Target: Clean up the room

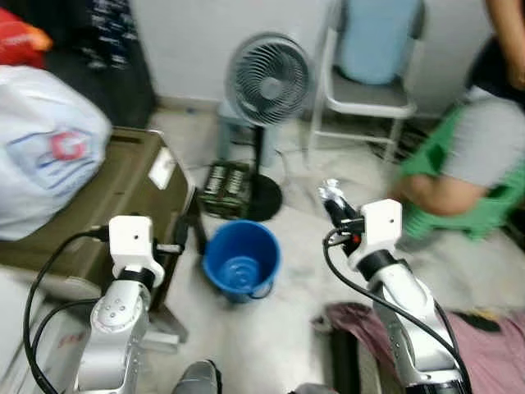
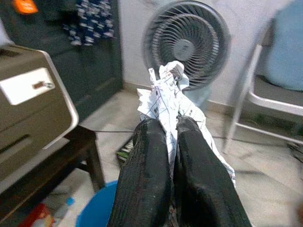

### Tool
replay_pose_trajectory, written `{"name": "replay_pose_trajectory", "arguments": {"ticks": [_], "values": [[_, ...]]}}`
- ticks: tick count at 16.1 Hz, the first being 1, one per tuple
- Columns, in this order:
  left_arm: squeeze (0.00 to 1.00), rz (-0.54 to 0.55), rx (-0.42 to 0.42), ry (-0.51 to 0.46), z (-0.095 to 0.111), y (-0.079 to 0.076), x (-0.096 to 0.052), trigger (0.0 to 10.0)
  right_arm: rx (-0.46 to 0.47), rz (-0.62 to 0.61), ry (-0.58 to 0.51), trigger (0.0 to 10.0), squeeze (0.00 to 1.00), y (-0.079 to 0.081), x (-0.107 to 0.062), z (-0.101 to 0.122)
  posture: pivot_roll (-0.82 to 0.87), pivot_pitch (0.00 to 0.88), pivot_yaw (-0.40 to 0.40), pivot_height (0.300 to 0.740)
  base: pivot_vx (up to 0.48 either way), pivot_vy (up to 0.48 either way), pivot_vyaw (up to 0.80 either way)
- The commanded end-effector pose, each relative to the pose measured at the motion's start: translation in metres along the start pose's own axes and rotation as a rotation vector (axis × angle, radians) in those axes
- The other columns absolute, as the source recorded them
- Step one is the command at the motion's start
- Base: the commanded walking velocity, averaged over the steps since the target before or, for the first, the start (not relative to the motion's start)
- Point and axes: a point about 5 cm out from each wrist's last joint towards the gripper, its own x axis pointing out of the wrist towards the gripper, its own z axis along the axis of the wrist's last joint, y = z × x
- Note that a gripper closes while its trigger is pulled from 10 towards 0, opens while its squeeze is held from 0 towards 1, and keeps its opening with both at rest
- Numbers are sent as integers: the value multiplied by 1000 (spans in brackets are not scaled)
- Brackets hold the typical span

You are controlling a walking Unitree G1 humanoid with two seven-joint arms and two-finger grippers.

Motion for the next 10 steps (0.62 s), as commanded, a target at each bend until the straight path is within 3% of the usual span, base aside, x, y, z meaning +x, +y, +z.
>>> {"name": "replay_pose_trajectory", "arguments": {"ticks": [1, 9, 10], "values": [[0, -14, 1, -2, 0, -4, -1, 10000, -12, -17, 4, 10000, 0, -6, -3, -1, -15, 86, -46, 740, 0, 0, 481], [0, -66, -26, -6, 1, -8, -2, 10000, -16, -34, 10, 10000, 0, -8, -5, -2, -19, 90, -42, 740, 0, 0, 63], [0, -67, -28, -6, 1, -9, -3, 10000, -27, -33, 7, 10000, 0, -7, -6, -2, -20, 95, -43, 740, 0, 0, 800]]}}
